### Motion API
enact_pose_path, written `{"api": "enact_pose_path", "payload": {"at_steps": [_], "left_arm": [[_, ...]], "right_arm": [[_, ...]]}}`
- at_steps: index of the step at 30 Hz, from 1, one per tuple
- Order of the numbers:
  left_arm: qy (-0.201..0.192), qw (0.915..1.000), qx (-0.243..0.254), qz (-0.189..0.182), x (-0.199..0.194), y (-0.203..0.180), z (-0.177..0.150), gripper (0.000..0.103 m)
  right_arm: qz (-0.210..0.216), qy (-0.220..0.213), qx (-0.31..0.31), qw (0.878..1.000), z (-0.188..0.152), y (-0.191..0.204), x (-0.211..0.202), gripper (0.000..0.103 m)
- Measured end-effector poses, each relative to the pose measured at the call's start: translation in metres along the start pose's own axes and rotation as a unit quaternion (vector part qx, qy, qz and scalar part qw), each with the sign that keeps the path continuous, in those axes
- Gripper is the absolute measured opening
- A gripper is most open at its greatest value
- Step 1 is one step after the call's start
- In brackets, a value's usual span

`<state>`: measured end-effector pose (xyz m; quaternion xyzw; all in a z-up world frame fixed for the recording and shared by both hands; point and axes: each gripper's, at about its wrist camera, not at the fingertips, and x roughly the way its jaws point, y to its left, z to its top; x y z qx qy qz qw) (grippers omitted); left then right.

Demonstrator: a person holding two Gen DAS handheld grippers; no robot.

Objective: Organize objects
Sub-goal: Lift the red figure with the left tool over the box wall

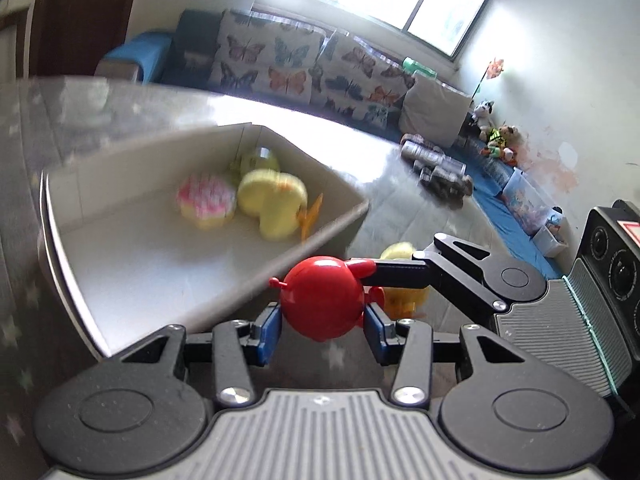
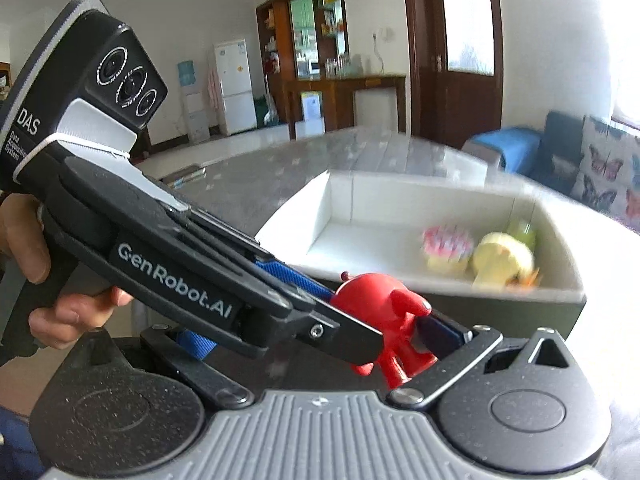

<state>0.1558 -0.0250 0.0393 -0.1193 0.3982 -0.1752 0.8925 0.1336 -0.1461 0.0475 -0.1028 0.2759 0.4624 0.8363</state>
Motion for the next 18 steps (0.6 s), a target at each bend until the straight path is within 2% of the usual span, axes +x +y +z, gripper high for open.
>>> {"api": "enact_pose_path", "payload": {"at_steps": [3, 9, 18], "left_arm": [[-0.013, 0.9999, 0.009, 0.003, -0.002, -0.001, 0.02, 0.103], [-0.015, 0.9998, -0.014, 0.0, 0.014, 0.016, 0.052, 0.103], [0.013, 0.9991, -0.04, 0.0, 0.053, 0.043, 0.062, 0.103]], "right_arm": [[-0.012, -0.016, -0.015, 1.0, 0.019, -0.006, -0.002, 0.103], [-0.021, -0.029, -0.016, 0.999, 0.047, -0.028, 0.012, 0.103], [-0.017, -0.002, 0.014, 1.0, 0.051, -0.061, 0.05, 0.103]]}}
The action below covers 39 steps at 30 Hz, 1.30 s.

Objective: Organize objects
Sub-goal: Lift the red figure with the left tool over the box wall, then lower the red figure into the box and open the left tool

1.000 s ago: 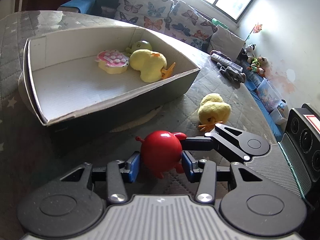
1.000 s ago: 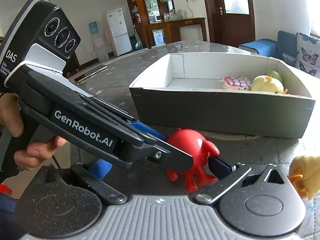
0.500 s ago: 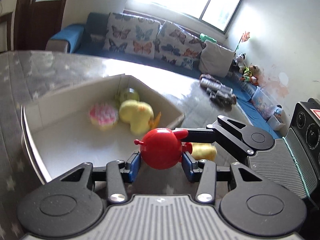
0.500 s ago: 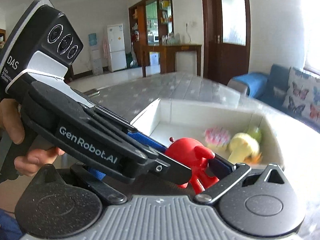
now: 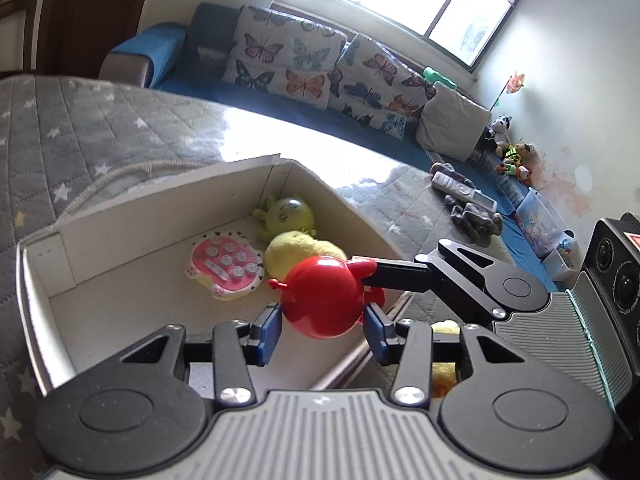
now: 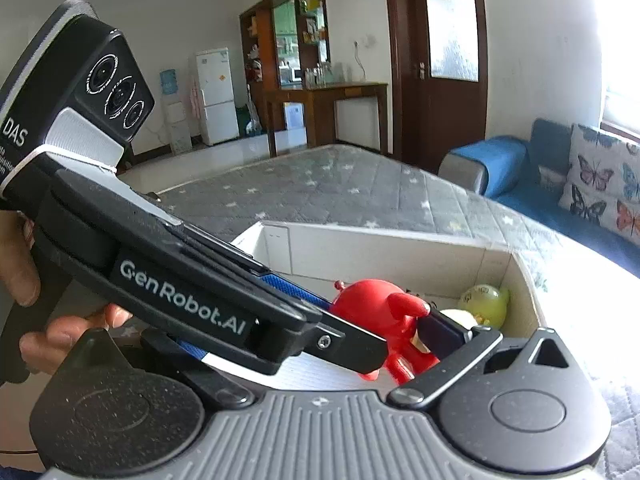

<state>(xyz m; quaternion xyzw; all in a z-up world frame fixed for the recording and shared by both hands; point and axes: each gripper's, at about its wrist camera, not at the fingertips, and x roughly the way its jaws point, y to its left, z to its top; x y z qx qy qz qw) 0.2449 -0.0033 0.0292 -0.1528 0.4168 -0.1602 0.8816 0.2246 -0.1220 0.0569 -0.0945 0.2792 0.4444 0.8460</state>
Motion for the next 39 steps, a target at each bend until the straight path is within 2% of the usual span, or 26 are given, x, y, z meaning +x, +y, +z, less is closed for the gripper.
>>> {"api": "enact_pose_path", "payload": {"at_steps": [10, 21, 39], "left_arm": [[0.027, 0.999, -0.034, -0.008, 0.027, 0.023, -0.001, 0.103], [0.05, 0.9971, -0.056, -0.012, 0.049, 0.031, -0.003, 0.103], [0.056, 0.997, -0.053, 0.008, 0.054, 0.029, -0.005, 0.103]], "right_arm": [[0.015, 0.041, 0.028, 0.999, -0.011, -0.017, 0.028, 0.103], [0.011, 0.078, 0.038, 0.996, -0.02, -0.021, 0.04, 0.103], [0.011, 0.059, 0.049, 0.997, -0.021, -0.02, 0.028, 0.103]]}}
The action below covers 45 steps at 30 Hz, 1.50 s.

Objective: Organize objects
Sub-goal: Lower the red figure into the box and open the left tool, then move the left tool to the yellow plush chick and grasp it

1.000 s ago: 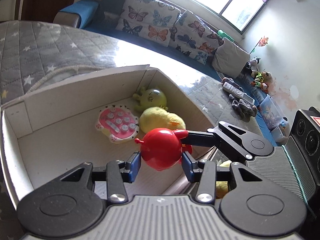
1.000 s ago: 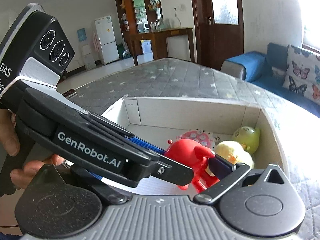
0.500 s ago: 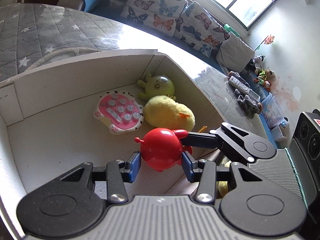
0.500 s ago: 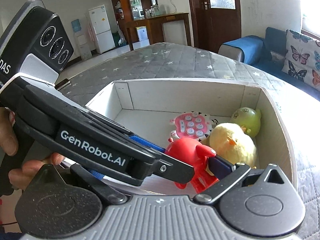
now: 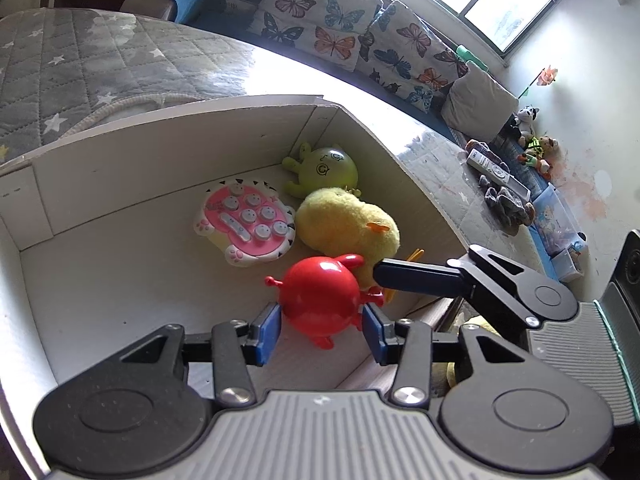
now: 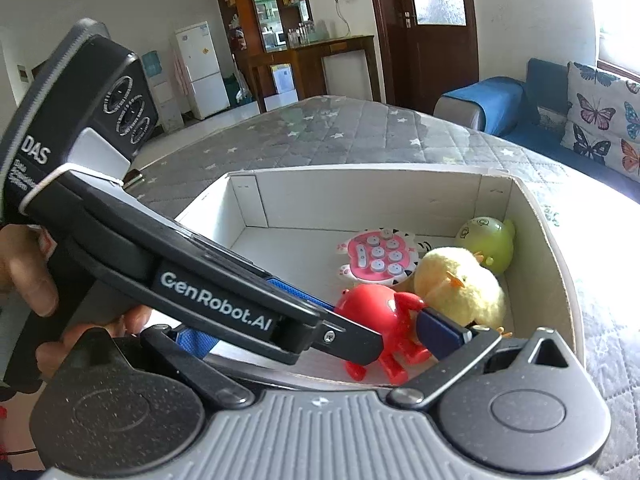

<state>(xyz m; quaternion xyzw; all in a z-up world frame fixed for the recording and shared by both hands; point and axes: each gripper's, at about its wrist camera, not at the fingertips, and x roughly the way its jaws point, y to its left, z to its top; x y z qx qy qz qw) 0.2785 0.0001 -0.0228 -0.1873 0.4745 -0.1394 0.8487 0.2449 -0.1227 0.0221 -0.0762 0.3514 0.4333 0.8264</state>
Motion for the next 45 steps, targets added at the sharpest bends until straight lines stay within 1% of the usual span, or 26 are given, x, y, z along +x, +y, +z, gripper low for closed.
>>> {"api": "enact_pose_path", "payload": {"at_steps": [4, 9, 18, 22, 26, 31, 35, 39, 45], "left_arm": [[-0.007, 0.9999, 0.007, 0.005, -0.007, -0.004, -0.003, 0.103], [-0.024, 0.9994, 0.022, 0.009, -0.023, -0.014, -0.008, 0.103], [-0.052, 0.9971, 0.056, 0.005, -0.05, -0.043, -0.025, 0.103], [-0.062, 0.9952, 0.076, -0.002, -0.062, -0.057, -0.035, 0.103], [-0.069, 0.9938, 0.088, -0.007, -0.071, -0.066, -0.047, 0.103], [-0.065, 0.9934, 0.093, -0.016, -0.075, -0.071, -0.062, 0.103], [-0.061, 0.9938, 0.091, -0.019, -0.075, -0.07, -0.072, 0.103], [-0.058, 0.9943, 0.088, -0.019, -0.074, -0.068, -0.077, 0.103], [-0.056, 0.9954, 0.075, -0.018, -0.074, -0.061, -0.079, 0.103]], "right_arm": [[-0.005, -0.01, -0.004, 1.0, -0.001, 0.004, -0.009, 0.103], [-0.007, -0.028, -0.008, 1.0, -0.005, 0.009, -0.027, 0.103], [-0.013, -0.063, -0.02, 0.998, -0.013, 0.021, -0.067, 0.103], [-0.02, -0.069, -0.027, 0.997, -0.021, 0.023, -0.082, 0.103], [-0.031, -0.068, -0.026, 0.997, -0.032, 0.017, -0.093, 0.103], [-0.052, -0.055, -0.007, 0.997, -0.046, -0.001, -0.098, 0.103], [-0.071, -0.039, 0.011, 0.997, -0.055, -0.019, -0.094, 0.103], [-0.077, -0.03, 0.028, 0.996, -0.063, -0.032, -0.089, 0.103], [-0.089, -0.023, 0.028, 0.995, -0.07, -0.041, -0.082, 0.103]]}}
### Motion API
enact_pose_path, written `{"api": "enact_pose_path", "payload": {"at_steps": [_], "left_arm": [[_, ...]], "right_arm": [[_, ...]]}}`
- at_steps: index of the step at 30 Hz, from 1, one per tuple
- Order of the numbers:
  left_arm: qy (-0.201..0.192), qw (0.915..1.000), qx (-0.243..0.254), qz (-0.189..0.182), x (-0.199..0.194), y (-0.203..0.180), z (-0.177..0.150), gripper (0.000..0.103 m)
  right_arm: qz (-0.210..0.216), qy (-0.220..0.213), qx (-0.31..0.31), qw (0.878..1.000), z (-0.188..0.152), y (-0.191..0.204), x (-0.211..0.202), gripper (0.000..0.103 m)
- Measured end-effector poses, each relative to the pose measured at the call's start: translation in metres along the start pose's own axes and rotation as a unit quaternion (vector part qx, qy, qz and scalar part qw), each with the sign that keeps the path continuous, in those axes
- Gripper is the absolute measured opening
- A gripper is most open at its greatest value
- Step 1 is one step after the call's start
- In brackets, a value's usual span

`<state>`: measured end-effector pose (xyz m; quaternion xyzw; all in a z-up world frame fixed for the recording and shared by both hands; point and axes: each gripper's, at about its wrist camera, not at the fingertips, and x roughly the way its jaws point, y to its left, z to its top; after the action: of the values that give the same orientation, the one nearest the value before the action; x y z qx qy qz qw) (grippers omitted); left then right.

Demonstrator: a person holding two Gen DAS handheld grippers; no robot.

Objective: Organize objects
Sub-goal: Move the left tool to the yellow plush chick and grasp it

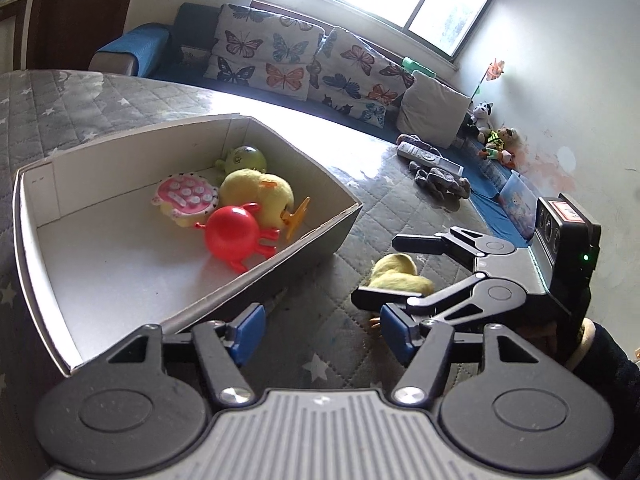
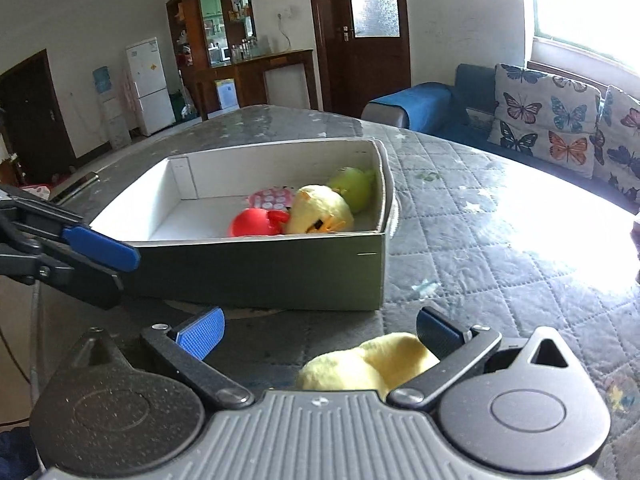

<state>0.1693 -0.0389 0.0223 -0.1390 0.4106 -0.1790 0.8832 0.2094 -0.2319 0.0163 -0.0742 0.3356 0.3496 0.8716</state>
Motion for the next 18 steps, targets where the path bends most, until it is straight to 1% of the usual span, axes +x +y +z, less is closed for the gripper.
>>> {"api": "enact_pose_path", "payload": {"at_steps": [6, 10, 13, 18], "left_arm": [[0.011, 0.9999, -0.008, 0.0, 0.005, 0.005, -0.007, 0.103], [0.015, 0.9998, -0.013, 0.0, 0.006, 0.007, -0.01, 0.103], [0.016, 0.9998, -0.014, 0.0, 0.006, 0.007, -0.013, 0.103], [0.02, 0.9996, -0.019, -0.001, 0.006, 0.007, -0.018, 0.103]], "right_arm": [[-0.01, 0.013, 0.004, 1.0, 0.0, -0.007, 0.012, 0.103], [-0.009, 0.025, 0.008, 1.0, -0.007, -0.01, 0.014, 0.103], [-0.012, 0.029, 0.005, 0.999, -0.015, -0.008, 0.012, 0.103], [-0.003, 0.029, 0.009, 1.0, -0.027, 0.005, 0.001, 0.103]]}}
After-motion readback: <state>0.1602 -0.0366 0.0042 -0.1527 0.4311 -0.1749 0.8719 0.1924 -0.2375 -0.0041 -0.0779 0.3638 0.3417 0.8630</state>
